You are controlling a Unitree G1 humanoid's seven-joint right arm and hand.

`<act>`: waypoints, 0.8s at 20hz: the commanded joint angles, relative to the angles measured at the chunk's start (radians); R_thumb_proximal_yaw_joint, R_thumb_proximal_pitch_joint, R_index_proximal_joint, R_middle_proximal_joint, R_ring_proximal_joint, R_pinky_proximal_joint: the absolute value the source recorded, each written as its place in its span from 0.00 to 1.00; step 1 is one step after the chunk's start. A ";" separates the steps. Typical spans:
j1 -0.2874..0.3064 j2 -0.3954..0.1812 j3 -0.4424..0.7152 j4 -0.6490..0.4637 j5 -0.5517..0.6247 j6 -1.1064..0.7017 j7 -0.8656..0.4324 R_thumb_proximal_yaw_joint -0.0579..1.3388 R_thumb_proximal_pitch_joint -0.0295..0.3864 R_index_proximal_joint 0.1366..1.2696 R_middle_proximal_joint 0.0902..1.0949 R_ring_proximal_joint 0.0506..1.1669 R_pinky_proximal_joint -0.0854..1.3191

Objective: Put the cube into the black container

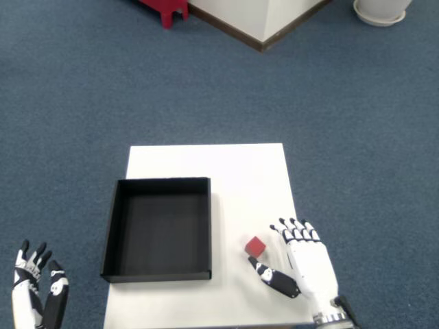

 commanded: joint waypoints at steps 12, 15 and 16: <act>-0.005 0.011 -0.011 -0.006 0.029 0.091 0.069 0.24 0.04 0.23 0.10 0.10 0.05; 0.002 0.014 -0.021 -0.007 0.040 0.117 0.114 0.24 0.04 0.24 0.10 0.10 0.05; 0.002 0.015 -0.022 -0.009 0.041 0.122 0.124 0.24 0.04 0.24 0.10 0.11 0.05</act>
